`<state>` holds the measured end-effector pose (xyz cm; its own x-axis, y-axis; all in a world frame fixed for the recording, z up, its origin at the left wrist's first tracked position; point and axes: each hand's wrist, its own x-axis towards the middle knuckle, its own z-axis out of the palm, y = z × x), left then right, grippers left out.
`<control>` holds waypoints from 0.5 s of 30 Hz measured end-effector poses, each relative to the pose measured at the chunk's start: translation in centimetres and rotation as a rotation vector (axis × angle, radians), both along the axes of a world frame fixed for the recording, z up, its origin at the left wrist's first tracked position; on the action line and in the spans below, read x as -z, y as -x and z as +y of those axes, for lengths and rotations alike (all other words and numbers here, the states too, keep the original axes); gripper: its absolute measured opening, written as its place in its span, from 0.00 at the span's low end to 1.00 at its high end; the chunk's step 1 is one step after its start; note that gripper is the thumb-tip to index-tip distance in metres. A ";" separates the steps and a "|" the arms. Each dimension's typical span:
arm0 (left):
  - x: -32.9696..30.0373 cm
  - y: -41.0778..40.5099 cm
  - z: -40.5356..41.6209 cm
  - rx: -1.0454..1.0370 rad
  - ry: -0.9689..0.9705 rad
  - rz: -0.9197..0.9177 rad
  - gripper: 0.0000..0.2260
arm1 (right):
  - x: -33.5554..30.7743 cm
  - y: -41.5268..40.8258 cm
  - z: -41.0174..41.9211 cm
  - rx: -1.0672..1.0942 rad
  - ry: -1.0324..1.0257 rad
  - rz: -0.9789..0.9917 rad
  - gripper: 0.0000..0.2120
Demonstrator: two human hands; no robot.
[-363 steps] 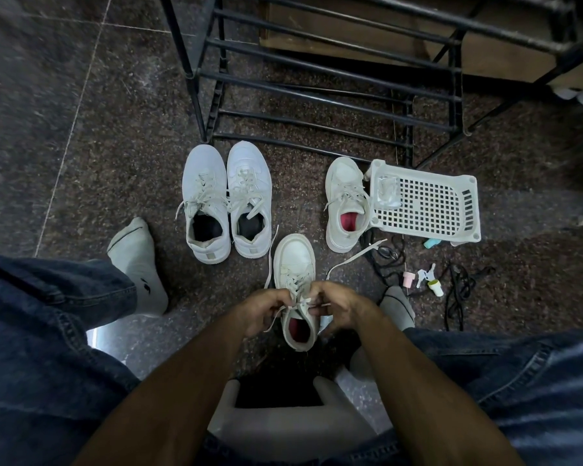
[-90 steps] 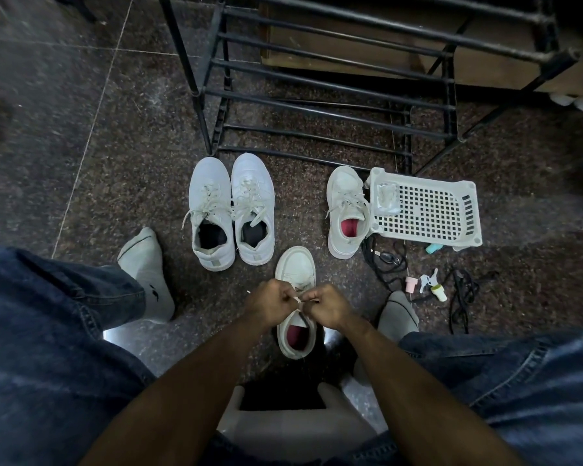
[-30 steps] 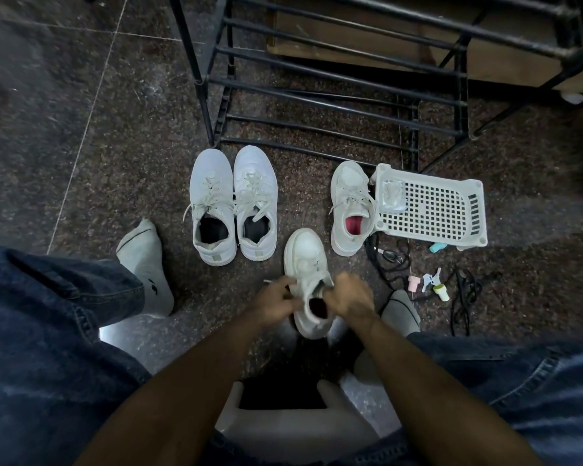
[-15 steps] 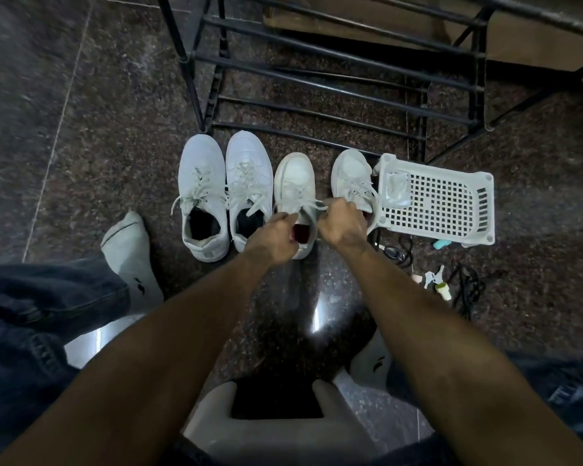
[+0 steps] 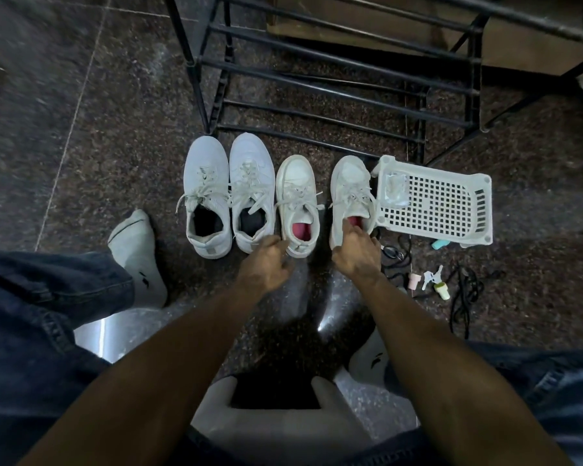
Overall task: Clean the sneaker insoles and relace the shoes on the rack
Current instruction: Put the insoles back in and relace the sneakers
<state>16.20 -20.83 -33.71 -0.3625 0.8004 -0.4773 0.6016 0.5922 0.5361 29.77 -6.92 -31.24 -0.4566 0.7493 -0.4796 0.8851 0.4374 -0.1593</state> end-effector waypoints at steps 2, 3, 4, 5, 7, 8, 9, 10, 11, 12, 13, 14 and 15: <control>0.0 -0.5 -0.8 -0.031 -0.006 -0.045 0.18 | -0.6 -0.4 -1.0 -0.013 0.001 -0.014 0.21; 0.1 -0.9 -1.2 -0.049 -0.003 -0.073 0.15 | -0.9 -0.7 -1.8 -0.013 0.006 -0.027 0.17; 0.2 -1.3 -1.7 -0.072 0.014 -0.105 0.14 | -1.1 -1.0 -2.7 -0.013 0.009 -0.039 0.16; 0.4 -1.7 -2.2 -0.095 0.033 -0.135 0.12 | -1.2 -1.2 -3.8 -0.016 0.017 -0.049 0.15; 0.9 -2.5 -3.3 -0.125 0.095 -0.177 0.11 | -1.2 -1.3 -6.0 -0.020 0.064 -0.066 0.15; 1.1 -2.8 -3.9 -0.130 0.126 -0.198 0.11 | -1.2 -1.3 -6.9 -0.015 0.090 -0.068 0.15; 1.2 -3.2 -4.3 -0.124 0.143 -0.220 0.11 | -1.2 -1.2 -7.8 -0.008 0.113 -0.065 0.15; 1.2 -3.4 -4.6 -0.110 0.152 -0.242 0.11 | -1.2 -1.2 -8.4 0.000 0.141 -0.056 0.15; 1.1 -3.6 -4.7 -0.095 0.150 -0.257 0.12 | -1.4 -1.2 -9.0 0.001 0.175 -0.039 0.15; 1.1 -3.7 -4.8 -0.089 0.149 -0.266 0.12 | -1.5 -1.3 -9.4 -0.006 0.220 -0.020 0.15; 1.0 -3.9 -4.6 -0.097 0.140 -0.271 0.15 | -1.6 -1.5 -9.8 -0.019 0.277 -0.005 0.15; 0.8 -4.0 -4.4 -0.118 0.128 -0.276 0.17 | -1.8 -1.8 -10.0 -0.033 0.340 0.003 0.14; 0.8 -4.0 -4.2 -0.139 0.111 -0.278 0.18 | -1.9 -2.1 -10.1 -0.036 0.397 0.007 0.14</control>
<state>20.21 -25.02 -34.50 -0.3081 0.6902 -0.6547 0.3503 0.7221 0.5965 31.92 -17.05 -29.35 -0.4833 0.4899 -0.7256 0.8687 0.3712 -0.3279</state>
